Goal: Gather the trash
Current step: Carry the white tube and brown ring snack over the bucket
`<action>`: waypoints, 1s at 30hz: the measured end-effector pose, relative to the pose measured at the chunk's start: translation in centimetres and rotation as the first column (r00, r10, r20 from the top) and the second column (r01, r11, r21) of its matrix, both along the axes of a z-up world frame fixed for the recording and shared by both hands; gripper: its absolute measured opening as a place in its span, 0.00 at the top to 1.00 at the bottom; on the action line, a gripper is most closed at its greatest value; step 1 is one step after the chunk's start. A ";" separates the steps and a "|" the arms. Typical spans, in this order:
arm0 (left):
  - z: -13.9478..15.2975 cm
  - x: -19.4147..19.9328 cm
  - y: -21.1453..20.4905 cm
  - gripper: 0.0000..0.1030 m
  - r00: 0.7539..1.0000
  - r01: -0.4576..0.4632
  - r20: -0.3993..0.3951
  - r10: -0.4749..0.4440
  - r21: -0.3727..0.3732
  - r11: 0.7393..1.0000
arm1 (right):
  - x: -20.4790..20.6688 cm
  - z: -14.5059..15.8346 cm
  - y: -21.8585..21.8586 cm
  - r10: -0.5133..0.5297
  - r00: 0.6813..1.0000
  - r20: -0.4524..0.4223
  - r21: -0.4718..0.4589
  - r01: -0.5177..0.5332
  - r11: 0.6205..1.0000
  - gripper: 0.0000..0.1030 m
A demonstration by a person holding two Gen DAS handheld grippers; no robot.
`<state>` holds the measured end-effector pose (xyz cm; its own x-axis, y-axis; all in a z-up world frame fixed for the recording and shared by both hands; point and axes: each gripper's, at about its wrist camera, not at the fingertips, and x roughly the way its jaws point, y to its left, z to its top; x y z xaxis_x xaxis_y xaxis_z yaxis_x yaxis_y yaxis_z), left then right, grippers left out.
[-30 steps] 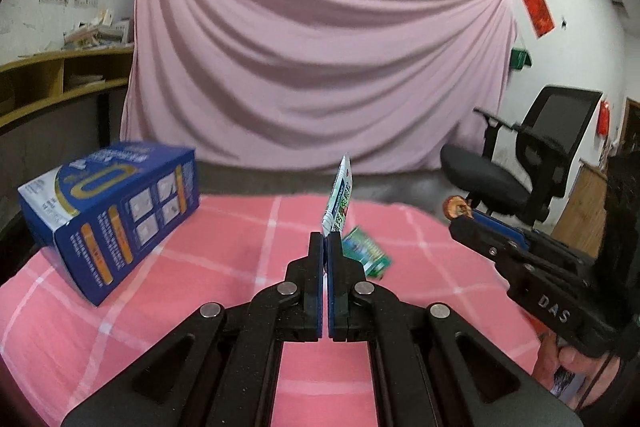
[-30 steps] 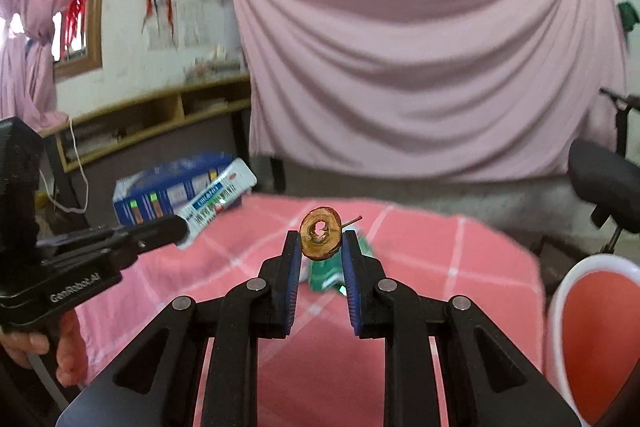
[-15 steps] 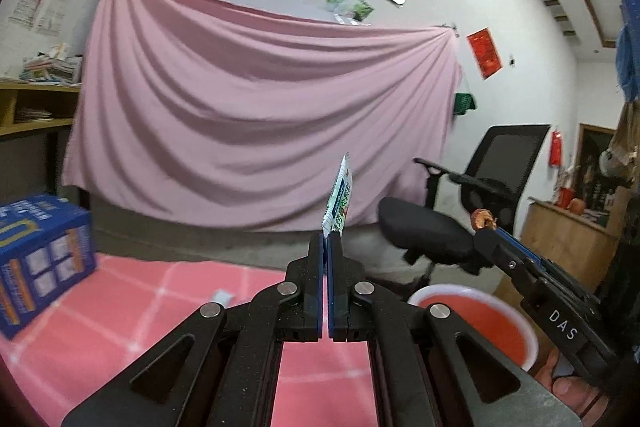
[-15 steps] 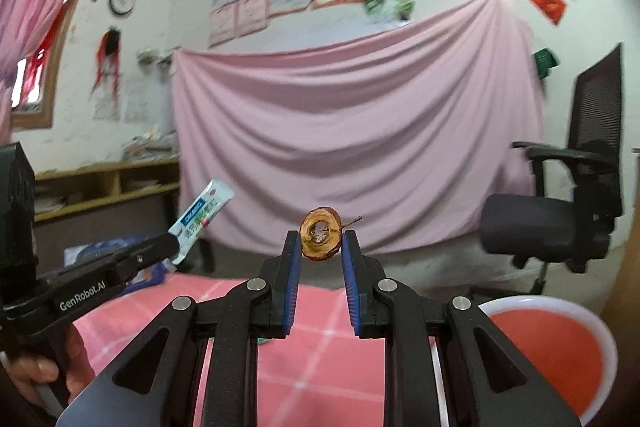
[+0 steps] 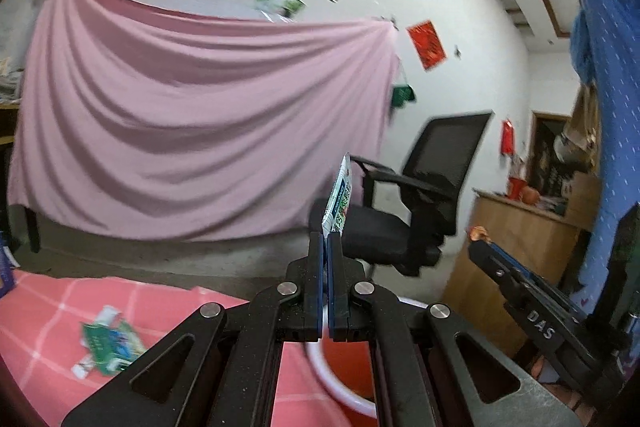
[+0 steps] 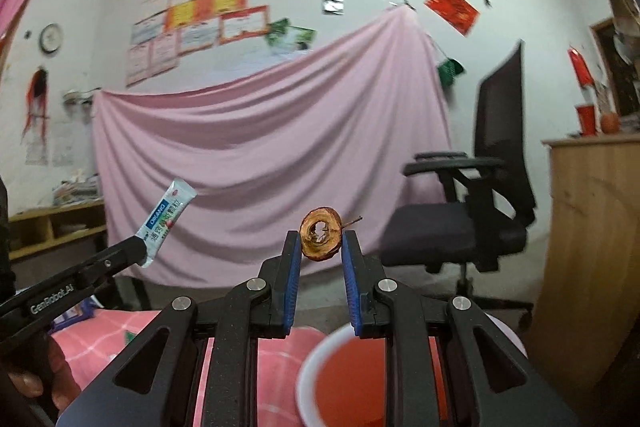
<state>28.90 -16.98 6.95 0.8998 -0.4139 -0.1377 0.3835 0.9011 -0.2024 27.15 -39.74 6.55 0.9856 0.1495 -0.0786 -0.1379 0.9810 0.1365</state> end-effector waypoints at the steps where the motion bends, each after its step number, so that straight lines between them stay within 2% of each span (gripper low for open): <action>1: -0.1 0.3 -0.9 1.00 1.000 0.019 -0.015 -0.019 0.008 1.000 | 0.3 -0.3 -0.8 -0.015 1.000 -0.021 0.011 0.015 1.000 0.82; 6: -0.6 2.1 -5.2 1.00 0.991 0.098 -0.095 -0.095 0.032 0.995 | 1.8 -1.4 -3.8 -0.083 0.990 -0.115 0.070 0.091 0.993 0.82; 10: -1.6 3.2 -7.5 1.00 0.979 0.140 -0.160 -0.130 0.052 0.989 | 2.7 -2.4 -5.2 -0.112 0.977 -0.184 0.083 0.129 0.988 0.82; 17: -3.7 5.9 -10.8 1.00 0.924 0.225 -0.337 -0.182 0.095 0.970 | 4.2 -4.4 -6.7 -0.119 0.935 -0.334 0.092 0.158 0.983 0.81; 24: -5.0 7.3 -11.4 1.00 0.884 0.243 -0.431 -0.179 0.098 0.965 | 4.8 -5.8 -7.7 -0.108 0.894 -0.434 0.134 0.183 0.974 0.81; 30: -5.8 7.7 -10.7 1.00 0.859 0.247 -0.479 -0.180 0.080 0.966 | 4.9 -6.2 -7.5 -0.100 0.882 -0.461 0.127 0.177 0.976 0.81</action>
<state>36.58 -27.66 1.13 0.6092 -0.5358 -0.5846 0.4612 0.8391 -0.2884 32.04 -47.26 0.40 0.8610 0.0629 -0.5047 0.1115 0.9448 0.3080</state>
